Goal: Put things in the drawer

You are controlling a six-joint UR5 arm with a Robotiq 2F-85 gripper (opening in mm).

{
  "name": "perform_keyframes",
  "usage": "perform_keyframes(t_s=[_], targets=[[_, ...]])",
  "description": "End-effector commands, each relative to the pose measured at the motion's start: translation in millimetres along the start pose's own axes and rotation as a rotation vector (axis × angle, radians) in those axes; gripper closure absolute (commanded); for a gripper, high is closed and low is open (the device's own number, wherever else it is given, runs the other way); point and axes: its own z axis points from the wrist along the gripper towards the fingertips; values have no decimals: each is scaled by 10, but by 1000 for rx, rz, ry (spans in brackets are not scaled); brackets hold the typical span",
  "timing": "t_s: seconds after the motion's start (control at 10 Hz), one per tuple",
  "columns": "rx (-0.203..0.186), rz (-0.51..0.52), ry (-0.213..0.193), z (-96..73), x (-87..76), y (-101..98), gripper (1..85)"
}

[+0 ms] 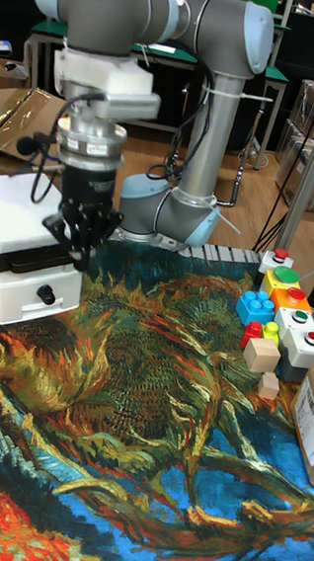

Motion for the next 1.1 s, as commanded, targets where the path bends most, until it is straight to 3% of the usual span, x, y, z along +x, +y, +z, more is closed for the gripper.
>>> perform_keyframes(t_s=[0.0,0.1,0.2,0.4,0.5,0.7,0.8,1.0], targets=[[-10,-12,-83,416,-848,-74,843],[-18,-5,-85,474,-916,-23,843],[-3,8,-73,448,-872,-45,843],[55,-16,-30,450,-762,-194,843],[76,-21,-27,435,-754,-235,843],[58,11,-28,449,-1118,-54,843],[34,32,-60,526,-1344,27,843],[29,39,-64,599,-1396,17,843]])
